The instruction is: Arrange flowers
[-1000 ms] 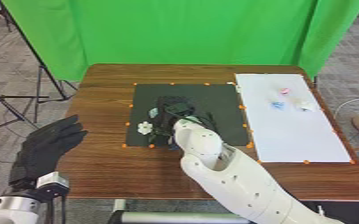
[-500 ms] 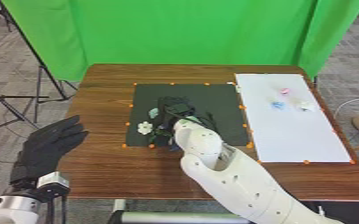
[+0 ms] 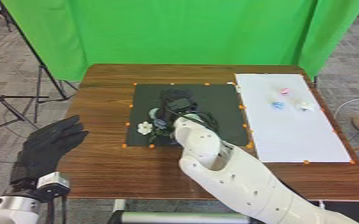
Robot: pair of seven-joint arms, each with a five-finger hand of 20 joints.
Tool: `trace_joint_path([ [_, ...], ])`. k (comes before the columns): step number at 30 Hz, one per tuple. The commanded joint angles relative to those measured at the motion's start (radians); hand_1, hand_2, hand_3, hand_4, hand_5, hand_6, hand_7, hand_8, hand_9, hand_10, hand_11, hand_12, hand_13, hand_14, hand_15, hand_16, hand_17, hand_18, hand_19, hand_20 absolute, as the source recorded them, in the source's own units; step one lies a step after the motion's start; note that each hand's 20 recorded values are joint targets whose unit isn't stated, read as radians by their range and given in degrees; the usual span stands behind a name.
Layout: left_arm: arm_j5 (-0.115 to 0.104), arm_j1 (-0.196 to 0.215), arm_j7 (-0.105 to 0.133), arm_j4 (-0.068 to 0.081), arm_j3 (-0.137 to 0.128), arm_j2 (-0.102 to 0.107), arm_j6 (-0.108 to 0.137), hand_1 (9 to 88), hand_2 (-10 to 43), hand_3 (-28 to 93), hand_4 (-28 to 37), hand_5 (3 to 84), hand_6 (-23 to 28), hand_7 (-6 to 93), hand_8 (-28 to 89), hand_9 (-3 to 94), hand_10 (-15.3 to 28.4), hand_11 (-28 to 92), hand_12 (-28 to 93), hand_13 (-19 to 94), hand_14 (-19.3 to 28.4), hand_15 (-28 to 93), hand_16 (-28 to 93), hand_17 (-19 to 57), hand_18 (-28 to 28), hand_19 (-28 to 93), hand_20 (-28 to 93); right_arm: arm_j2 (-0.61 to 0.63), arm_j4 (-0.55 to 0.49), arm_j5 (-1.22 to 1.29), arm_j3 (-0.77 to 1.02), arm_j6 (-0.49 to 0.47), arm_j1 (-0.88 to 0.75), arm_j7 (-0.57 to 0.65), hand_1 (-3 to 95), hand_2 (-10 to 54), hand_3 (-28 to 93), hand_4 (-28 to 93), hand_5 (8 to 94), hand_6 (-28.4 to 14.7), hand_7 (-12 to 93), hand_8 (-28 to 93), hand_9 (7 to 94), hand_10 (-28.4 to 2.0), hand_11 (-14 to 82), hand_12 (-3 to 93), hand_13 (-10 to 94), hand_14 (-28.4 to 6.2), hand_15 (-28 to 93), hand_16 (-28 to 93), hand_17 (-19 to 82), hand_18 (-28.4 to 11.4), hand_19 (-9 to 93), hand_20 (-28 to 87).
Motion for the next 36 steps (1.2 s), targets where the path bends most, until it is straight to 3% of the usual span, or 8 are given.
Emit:
trace_joint_path([
  [1, -0.005, 0.032, 0.013, -0.008, 0.001, -0.011, 0.008, 27.6, 4.9, 83, -11.7, 45.7, 13.7, 12.4, -8, 38.2, 22.4, 35, 9, 28, 28.4, 57, -12, -9.5, 21.4, 57, 12, 0.034, -0.039, 0.017, 0.006, 0.025, 0.008, -0.015, 35.0, -9.5, 84, -28, 69.6, -5.5, 19, -13, 62.6, -18.4, 46.6, 21.7, 48, -19.6, 80, 22, 11, -28.4, 71, 48],
  [6, -0.005, 0.035, 0.015, -0.009, 0.003, -0.013, 0.013, 27.6, 5.0, 83, -11.8, 45.7, 13.7, 12.3, -8, 38.2, 22.4, 35, 9, 28, 28.4, 57, -12, -9.5, 21.4, 58, 12, 0.074, -0.070, 0.002, -0.008, 0.053, 0.022, -0.078, 32.3, -9.5, 85, -28, 69.5, -5.5, 19, -13, 60.5, -19.9, 45.6, 21.5, 47, -20.5, 80, 21, 10, -28.4, 69, 48],
  [11, -0.006, 0.042, 0.015, -0.013, 0.000, -0.017, 0.016, 27.5, 5.0, 83, -11.9, 45.7, 13.7, 12.4, -8, 38.1, 22.4, 35, 9, 28, 28.4, 57, -12, -9.6, 21.4, 58, 12, 0.104, -0.120, 0.002, 0.016, 0.014, -0.004, -0.185, 29.8, -7.4, 86, -28, 67.7, -5.2, 20, -13, 56.4, -20.7, 42.5, 20.9, 43, -21.3, 80, 19, 8, -28.4, 68, 47],
  [20, 0.001, 0.028, 0.001, -0.010, 0.003, -0.022, 0.006, 27.4, 5.1, 83, -12.1, 45.8, 13.7, 12.5, -8, 38.2, 22.4, 35, 9, 28, 28.4, 57, -12, -9.6, 21.4, 58, 12, 0.105, -0.162, -0.036, 0.051, -0.066, -0.061, -0.332, 16.3, 5.7, 84, -26, 64.5, -1.3, 22, -15, 51.0, -22.7, 33.9, 19.6, 34, -23.4, 78, 16, 2, -28.4, 64, 41],
  [36, 0.004, 0.008, -0.015, -0.001, 0.005, -0.018, -0.003, 27.4, 5.1, 83, -12.2, 45.7, 13.7, 12.5, -8, 38.2, 22.5, 35, 9, 28, 28.4, 57, -12, -9.5, 21.4, 58, 12, 0.056, -0.136, -0.132, 0.069, -0.209, -0.111, -0.358, 11.3, 10.6, 82, -25, 64.2, 0.1, 19, -15, 46.0, -23.8, 27.4, 19.2, 27, -25.4, 77, 15, -2, -28.4, 61, 38],
])
